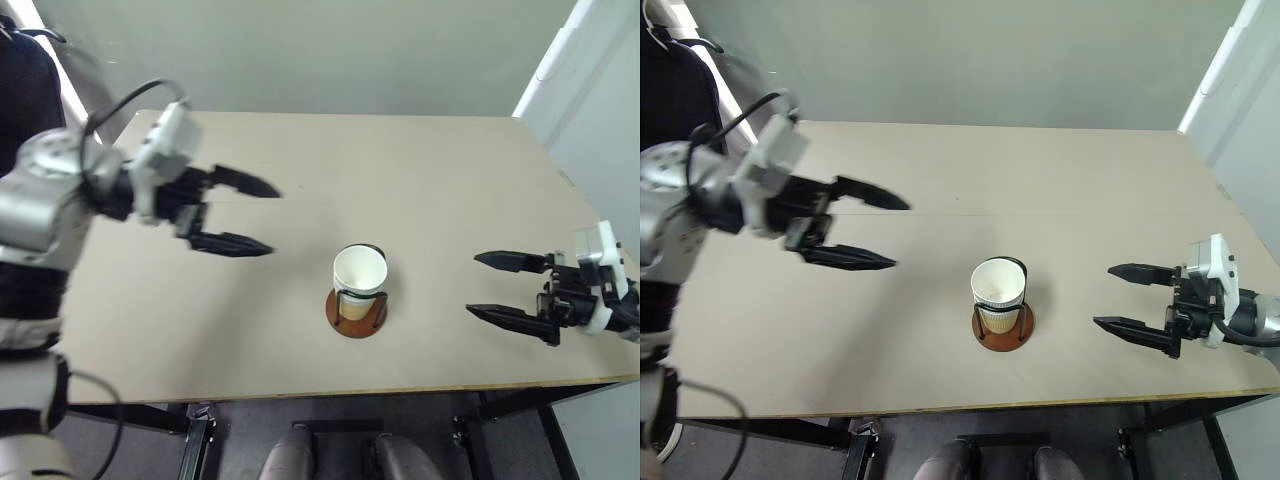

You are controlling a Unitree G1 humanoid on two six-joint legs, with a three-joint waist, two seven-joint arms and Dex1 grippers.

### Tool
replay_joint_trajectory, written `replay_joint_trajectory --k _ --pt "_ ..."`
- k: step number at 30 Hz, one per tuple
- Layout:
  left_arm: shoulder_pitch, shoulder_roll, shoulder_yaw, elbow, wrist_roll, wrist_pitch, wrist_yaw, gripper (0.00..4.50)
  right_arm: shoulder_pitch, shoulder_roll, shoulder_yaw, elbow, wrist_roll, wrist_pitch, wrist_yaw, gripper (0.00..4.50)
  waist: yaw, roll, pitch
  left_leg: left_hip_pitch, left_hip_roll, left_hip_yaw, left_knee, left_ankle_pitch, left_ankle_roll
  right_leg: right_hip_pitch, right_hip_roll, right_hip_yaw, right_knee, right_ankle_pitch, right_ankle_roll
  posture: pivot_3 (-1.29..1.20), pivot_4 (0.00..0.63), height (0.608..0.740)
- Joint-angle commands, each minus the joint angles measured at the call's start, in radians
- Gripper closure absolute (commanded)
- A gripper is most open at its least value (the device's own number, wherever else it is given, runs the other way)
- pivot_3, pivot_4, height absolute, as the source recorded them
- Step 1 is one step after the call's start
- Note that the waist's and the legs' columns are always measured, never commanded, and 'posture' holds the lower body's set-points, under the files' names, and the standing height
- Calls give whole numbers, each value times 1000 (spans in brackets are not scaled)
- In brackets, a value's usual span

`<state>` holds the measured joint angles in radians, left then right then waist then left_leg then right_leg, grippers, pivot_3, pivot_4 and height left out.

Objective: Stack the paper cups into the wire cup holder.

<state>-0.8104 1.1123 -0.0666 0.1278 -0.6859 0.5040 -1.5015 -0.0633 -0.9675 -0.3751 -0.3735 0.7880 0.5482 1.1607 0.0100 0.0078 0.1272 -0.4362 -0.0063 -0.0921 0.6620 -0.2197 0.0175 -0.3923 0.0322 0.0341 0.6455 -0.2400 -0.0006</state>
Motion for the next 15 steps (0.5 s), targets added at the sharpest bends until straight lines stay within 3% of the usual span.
replay_joint_trajectory --k 1,6,15 --pt "184 90 155 -1 -37 113 8 41 -31 -49 -41 54 -7 -23 62 74 0 0 0 1 0 0 0 0 0 0 0 0 1 0 -1 0 150 740" --pt "411 136 276 -23 -30 151 -10 41 -101 -108 -28 152 -8 -7 133 74 13 0 0 1 0 -1 0 0 -1 0 0 0 2 -2 -5 0 150 740" --pt "473 148 413 -78 -76 224 -7 41 -230 -154 6 285 -54 -40 229 74 16 -1 0 1 0 -1 0 2 -5 -3 0 -1 8 -2 -15 0 150 740"
